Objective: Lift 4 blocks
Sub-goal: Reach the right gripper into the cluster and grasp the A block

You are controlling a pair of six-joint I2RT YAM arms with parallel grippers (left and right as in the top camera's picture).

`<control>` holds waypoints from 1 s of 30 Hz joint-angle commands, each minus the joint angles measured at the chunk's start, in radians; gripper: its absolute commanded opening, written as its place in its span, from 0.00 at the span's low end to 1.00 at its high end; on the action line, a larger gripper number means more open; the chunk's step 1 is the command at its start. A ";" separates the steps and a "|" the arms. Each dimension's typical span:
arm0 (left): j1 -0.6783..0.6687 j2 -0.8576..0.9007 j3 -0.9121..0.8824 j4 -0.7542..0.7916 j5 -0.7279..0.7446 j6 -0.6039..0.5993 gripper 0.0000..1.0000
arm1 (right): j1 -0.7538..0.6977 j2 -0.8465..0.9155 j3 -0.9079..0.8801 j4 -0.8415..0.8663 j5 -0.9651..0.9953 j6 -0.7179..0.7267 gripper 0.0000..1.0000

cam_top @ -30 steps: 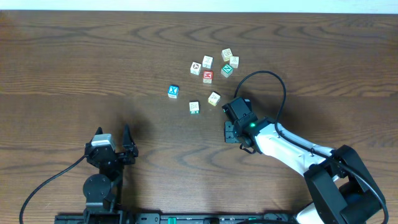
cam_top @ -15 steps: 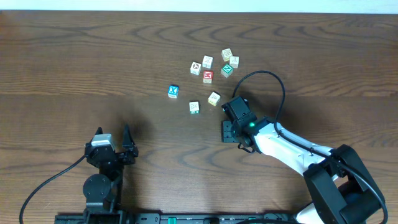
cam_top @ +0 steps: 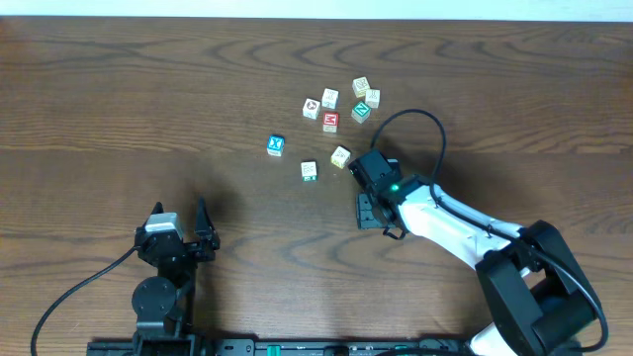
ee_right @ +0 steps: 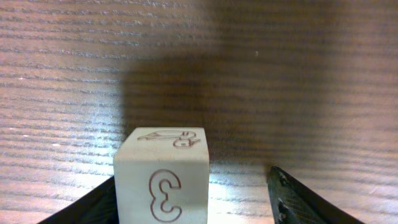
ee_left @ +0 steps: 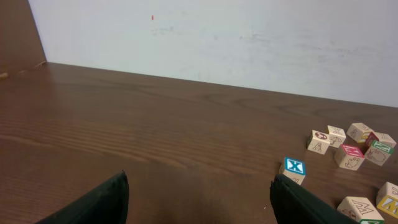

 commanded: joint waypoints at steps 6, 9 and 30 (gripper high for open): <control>0.005 -0.005 -0.014 -0.048 -0.013 -0.002 0.73 | 0.007 0.020 0.127 -0.019 -0.023 -0.124 0.75; 0.005 -0.005 -0.014 -0.048 -0.013 -0.002 0.73 | 0.007 0.020 0.158 -0.016 -0.043 -0.175 0.79; 0.005 -0.005 -0.014 -0.048 -0.013 -0.002 0.73 | -0.039 0.058 0.177 0.380 -0.132 -0.682 0.95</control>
